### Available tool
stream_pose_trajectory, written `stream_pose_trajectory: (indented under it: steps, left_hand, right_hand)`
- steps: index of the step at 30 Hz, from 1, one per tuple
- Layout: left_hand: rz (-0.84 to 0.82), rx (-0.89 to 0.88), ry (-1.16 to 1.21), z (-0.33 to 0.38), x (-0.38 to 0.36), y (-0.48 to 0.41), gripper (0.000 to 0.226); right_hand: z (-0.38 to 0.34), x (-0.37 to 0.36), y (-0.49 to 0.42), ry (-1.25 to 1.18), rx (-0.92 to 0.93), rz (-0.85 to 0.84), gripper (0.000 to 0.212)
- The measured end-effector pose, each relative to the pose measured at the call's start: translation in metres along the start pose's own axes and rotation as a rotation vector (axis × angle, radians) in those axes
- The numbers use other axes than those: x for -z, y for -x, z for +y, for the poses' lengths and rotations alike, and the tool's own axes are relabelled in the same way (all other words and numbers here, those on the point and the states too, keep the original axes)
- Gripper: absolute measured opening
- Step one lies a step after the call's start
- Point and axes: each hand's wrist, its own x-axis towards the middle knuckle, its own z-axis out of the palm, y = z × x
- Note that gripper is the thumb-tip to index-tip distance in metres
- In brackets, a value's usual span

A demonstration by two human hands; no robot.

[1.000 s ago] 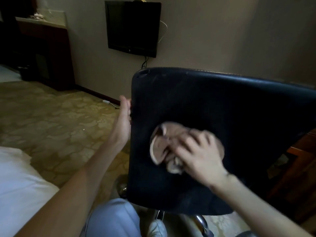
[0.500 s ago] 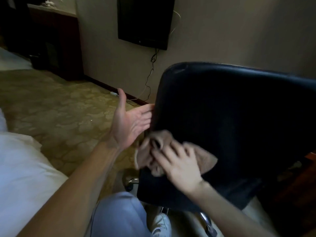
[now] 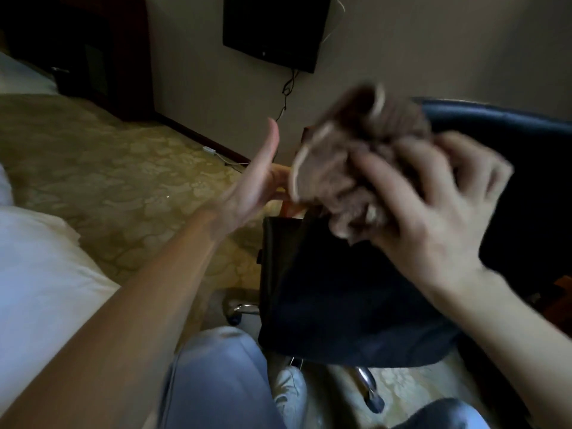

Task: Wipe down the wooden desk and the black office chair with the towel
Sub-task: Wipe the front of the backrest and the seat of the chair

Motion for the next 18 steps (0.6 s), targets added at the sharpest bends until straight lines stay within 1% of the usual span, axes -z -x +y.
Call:
stream_pose_trajectory:
  steps: [1,2,4,6,7,9,11,13,15,18]
  left_hand:
    - [-0.019,-0.028,0.008,-0.002,0.001,-0.003,0.093]
    - [-0.029,-0.038,-0.013,-0.006,0.002,-0.004,0.091]
    - [-0.044,-0.003,0.020,-0.014,0.006,-0.004,0.101]
    - [-0.105,0.045,0.194,-0.021,0.012,-0.003,0.110]
    - [-0.138,0.061,0.276,-0.022,0.013,-0.003,0.116]
    - [-0.182,0.111,0.374,-0.023,0.010,-0.004,0.127]
    - [-0.181,0.149,0.423,-0.028,0.004,-0.006,0.131]
    - [-0.162,0.172,0.427,-0.031,-0.001,-0.008,0.128]
    - [-0.126,0.163,0.390,-0.031,-0.004,-0.011,0.122]
    - [-0.080,0.127,0.281,-0.029,-0.007,-0.013,0.117]
  right_hand:
    - [0.001,0.003,-0.015,0.021,-0.010,0.054,0.047]
    - [-0.001,0.005,-0.025,0.030,-0.021,0.084,0.044]
    - [-0.008,0.001,-0.028,0.041,-0.057,0.092,0.035]
    - [-0.020,-0.013,-0.016,0.055,-0.076,0.050,0.025]
    - [-0.028,-0.020,-0.003,0.056,-0.054,-0.014,0.020]
    - [-0.050,-0.035,0.039,0.003,0.072,-0.211,0.015]
    - [-0.072,-0.042,0.095,-0.101,0.221,-0.420,0.019]
    - [-0.085,-0.046,0.139,-0.150,0.330,-0.574,0.024]
    - [-0.087,-0.050,0.155,-0.161,0.395,-0.658,0.026]
    - [-0.085,-0.048,0.147,-0.174,0.488,-0.662,0.022]
